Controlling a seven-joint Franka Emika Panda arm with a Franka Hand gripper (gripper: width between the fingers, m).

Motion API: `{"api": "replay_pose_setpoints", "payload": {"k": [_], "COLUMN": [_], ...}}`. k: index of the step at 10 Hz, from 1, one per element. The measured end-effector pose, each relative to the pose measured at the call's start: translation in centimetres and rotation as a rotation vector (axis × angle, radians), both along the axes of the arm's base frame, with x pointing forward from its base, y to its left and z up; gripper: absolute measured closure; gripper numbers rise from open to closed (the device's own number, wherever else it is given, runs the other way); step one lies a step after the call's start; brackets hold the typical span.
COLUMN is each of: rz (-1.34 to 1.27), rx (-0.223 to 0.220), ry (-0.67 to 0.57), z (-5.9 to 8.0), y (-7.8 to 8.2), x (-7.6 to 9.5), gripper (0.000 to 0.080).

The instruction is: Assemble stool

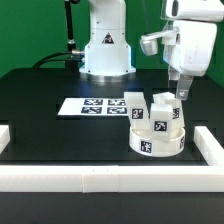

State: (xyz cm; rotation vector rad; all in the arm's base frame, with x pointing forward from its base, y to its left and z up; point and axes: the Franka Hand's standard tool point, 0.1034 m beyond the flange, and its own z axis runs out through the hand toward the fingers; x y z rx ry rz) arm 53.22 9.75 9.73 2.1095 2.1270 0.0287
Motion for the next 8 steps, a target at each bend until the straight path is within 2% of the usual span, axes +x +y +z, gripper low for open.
{"api": "replay_pose_setpoints", "payload": {"k": [4, 8], "rz": [0.366, 0.352], "rx": [-0.096, -0.098], "ry": [0.034, 0.048], "z": [-0.3, -1.3], "y": [-1.1, -1.2], "x": [-0.1, -0.4], "gripper": [0.015, 0.015]}}
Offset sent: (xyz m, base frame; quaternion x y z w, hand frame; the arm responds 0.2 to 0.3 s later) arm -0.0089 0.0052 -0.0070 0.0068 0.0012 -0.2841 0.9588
